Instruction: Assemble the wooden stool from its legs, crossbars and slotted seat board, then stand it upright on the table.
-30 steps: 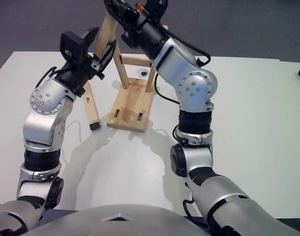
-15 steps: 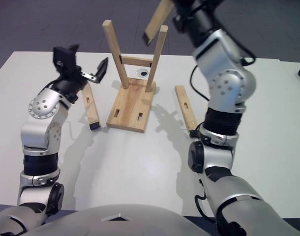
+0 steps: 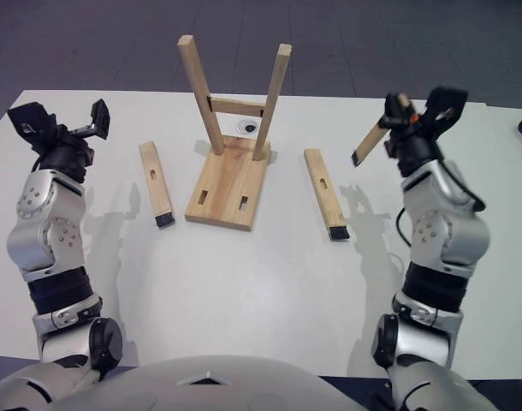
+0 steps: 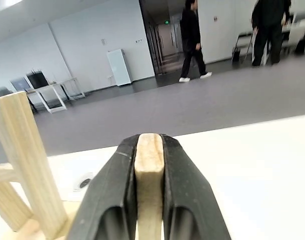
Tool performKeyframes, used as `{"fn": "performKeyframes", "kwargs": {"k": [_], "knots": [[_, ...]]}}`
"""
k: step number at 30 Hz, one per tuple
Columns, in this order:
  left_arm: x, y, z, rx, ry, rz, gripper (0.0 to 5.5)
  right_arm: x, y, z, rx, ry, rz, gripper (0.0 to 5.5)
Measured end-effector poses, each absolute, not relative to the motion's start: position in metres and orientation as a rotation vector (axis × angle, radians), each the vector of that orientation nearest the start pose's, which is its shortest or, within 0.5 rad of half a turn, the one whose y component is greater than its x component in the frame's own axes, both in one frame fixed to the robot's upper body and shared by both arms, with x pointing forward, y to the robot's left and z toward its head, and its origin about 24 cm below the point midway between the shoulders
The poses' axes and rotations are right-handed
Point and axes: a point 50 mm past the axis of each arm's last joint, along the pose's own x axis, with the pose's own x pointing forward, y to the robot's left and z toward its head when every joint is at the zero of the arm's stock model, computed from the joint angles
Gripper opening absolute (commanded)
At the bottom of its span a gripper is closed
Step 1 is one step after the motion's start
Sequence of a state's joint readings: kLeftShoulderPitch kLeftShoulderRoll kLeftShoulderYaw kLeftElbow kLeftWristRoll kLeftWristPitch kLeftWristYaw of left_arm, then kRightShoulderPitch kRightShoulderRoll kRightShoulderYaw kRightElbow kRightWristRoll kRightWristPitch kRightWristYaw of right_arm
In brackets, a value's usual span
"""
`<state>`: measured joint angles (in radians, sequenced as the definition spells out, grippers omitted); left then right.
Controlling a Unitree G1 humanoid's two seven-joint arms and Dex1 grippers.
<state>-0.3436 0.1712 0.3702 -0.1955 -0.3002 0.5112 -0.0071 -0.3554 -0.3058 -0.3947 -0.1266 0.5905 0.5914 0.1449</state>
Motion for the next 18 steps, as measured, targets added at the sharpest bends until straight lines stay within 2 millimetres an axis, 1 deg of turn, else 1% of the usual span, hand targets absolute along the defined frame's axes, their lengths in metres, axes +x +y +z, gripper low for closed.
{"fn": "performKeyframes", "kwargs": {"k": [2, 5, 14, 18], "knots": [[0.297, 0.227, 0.143, -0.208, -0.083, 0.151, 5.4, 0.3, -0.237, 0.142, 0.424, -0.042, 0.093, 0.41], [0.299, 0.23, 0.144, -0.214, -0.095, 0.174, 5.4, 0.3, -0.237, 0.141, 0.481, -0.053, 0.108, 0.41], [0.307, 0.234, 0.148, -0.212, -0.103, 0.191, 5.4, 0.303, -0.24, 0.117, 0.55, 0.01, 0.091, 0.41], [0.309, 0.233, 0.151, -0.206, -0.107, 0.182, 5.4, 0.303, -0.241, 0.111, 0.57, 0.019, 0.076, 0.41]]}}
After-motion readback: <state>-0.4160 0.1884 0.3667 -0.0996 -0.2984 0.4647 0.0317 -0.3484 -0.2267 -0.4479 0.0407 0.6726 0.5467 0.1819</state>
